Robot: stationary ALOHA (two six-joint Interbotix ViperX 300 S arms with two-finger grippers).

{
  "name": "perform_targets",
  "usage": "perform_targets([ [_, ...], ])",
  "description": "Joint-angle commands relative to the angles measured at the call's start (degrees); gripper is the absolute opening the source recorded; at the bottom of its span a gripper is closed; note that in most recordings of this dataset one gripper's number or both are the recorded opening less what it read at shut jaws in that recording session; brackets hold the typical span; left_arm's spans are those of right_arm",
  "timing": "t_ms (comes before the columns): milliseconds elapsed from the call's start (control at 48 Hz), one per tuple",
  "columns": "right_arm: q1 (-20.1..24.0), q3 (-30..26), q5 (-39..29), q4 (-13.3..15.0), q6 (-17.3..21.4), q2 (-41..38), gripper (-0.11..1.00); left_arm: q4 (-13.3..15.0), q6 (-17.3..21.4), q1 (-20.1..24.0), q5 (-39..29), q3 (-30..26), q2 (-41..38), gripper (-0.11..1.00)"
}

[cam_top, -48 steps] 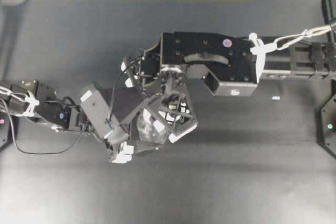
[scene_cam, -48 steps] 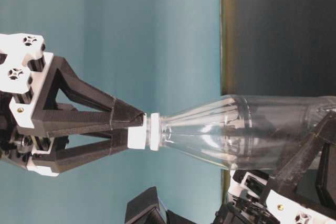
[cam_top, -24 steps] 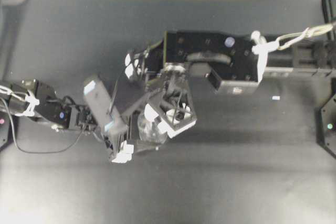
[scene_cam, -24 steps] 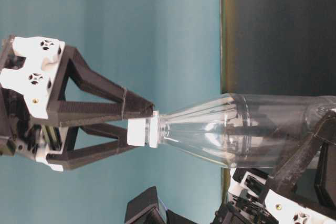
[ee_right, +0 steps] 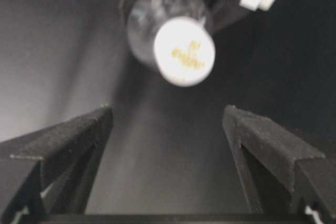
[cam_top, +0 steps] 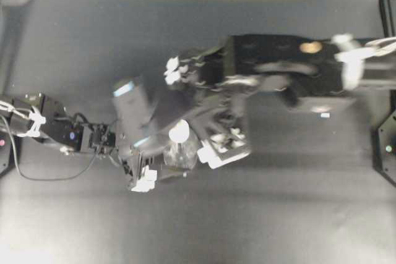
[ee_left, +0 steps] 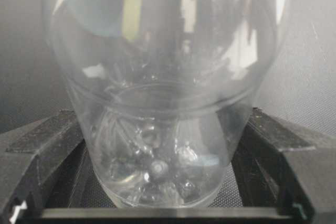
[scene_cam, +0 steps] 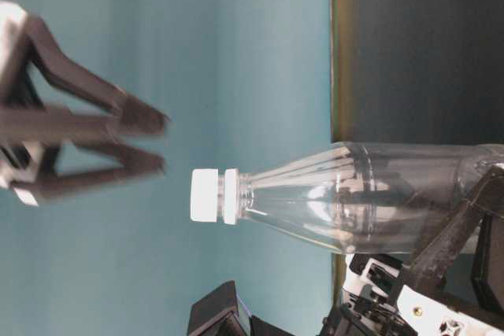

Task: Open the bottle cap by holding the bottle with the left arm and twisting the cap with the right arm.

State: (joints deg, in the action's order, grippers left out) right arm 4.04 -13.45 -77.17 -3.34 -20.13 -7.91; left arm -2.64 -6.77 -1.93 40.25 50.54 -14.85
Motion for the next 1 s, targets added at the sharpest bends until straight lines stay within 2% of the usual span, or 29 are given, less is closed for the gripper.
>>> perform_targets([
  [0,0.97,2.20,0.62,0.00,2.64,4.57,0.81,0.09,-0.18,-0.09,-0.70,-0.18,-0.09,0.86],
  [167,1.05,9.84,4.57,0.00,8.17,10.81,0.81,0.09,-0.26,-0.18,-0.97,-0.35,0.00,0.86],
  [479,1.14,26.19,23.12,0.00,19.25,22.59,0.81,0.00,-0.35,-0.26,-0.97,-0.70,0.35,0.86],
  [625,1.23,32.17,29.71,0.00,23.29,26.98,0.81,0.09,-0.35,-0.26,-1.05,-0.70,0.53,0.86],
  [812,1.41,38.85,35.77,0.00,26.10,33.66,0.81,0.00,-0.18,-0.26,-1.23,-0.79,0.53,0.86],
  [979,1.41,44.30,40.17,0.00,27.16,39.02,0.81,0.09,-0.44,0.00,-1.23,-1.23,1.14,0.99],
])
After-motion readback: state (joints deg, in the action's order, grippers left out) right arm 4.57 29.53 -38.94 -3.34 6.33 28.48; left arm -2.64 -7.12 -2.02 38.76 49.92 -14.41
